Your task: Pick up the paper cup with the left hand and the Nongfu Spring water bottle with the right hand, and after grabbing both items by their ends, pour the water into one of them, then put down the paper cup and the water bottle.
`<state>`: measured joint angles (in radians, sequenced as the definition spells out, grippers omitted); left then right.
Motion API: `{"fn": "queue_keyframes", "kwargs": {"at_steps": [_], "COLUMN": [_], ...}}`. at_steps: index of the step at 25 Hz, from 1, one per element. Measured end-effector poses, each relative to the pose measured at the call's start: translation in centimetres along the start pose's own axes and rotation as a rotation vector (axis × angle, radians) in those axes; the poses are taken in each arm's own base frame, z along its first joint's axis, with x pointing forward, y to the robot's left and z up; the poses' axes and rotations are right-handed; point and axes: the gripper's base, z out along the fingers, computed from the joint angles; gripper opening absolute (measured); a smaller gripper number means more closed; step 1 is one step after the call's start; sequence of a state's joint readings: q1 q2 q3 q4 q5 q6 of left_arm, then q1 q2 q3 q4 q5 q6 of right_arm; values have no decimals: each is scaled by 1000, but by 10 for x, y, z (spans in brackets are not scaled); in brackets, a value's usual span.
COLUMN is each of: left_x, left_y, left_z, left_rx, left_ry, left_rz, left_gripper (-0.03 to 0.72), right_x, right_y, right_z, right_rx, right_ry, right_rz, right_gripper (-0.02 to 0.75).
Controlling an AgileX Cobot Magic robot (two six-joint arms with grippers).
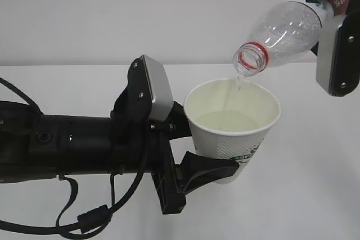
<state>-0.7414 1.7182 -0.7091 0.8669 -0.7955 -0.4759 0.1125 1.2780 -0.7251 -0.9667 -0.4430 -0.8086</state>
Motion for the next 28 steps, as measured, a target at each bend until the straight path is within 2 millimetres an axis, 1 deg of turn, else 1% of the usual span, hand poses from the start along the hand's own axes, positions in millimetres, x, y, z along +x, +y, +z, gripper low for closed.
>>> {"fn": "queue_keyframes", "kwargs": {"at_steps": [28], "left_x": [0], "left_y": [1], "left_z": [0], "left_rx": [-13], "left_ry": [-5], "left_rz": [-14], "left_gripper": [500], "right_x": [0], "right_y": [0], "right_z": [0], "right_rx": [2], "right_ry": [-2], "right_rz": [0], "right_gripper": [522]}}
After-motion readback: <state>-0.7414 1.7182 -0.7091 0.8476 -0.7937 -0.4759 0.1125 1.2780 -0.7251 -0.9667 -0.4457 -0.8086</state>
